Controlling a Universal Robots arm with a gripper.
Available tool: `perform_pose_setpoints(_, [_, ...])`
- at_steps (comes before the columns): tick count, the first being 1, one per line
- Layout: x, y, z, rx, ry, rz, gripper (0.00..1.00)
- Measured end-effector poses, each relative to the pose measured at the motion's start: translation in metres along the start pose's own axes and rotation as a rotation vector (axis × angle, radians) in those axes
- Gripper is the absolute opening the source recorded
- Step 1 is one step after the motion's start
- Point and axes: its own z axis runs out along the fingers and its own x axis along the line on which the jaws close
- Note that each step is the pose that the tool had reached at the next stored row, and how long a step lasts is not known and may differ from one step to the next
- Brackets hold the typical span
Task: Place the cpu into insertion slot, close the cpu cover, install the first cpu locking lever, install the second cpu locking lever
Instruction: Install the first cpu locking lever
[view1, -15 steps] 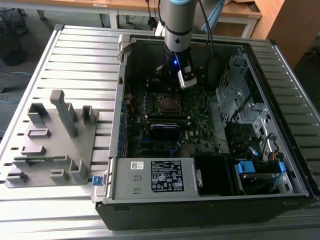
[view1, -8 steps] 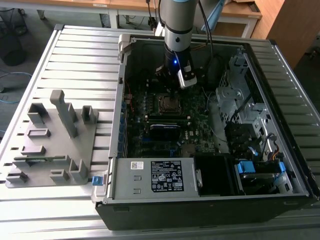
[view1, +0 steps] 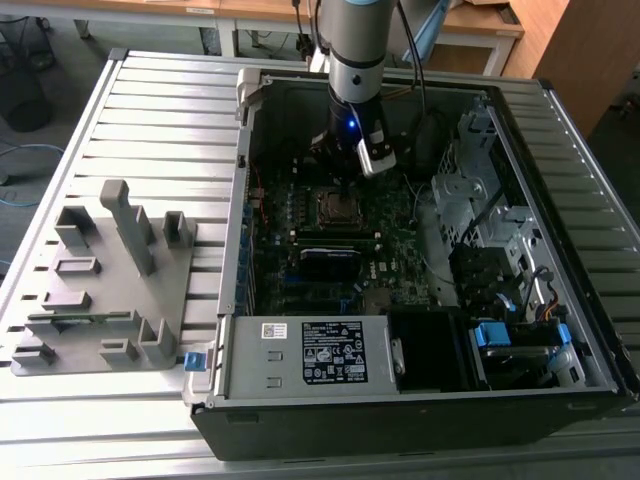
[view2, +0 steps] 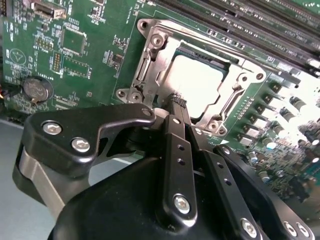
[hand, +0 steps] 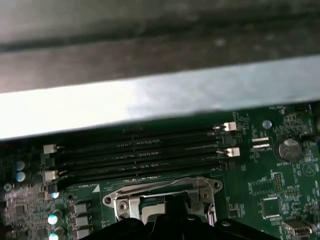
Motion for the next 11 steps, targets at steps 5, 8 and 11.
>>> perform_pose_setpoints(5, [0.0003, -0.0002, 0.0000, -0.0018, 0.0032, -0.063, 0.11])
perform_pose_setpoints(8, [0.0008, -0.0008, -0.0001, -0.0033, 0.0050, -0.096, 0.11])
perform_pose_setpoints(11, [0.0019, -0.0026, -0.0002, -0.0044, 0.0061, -0.118, 0.11])
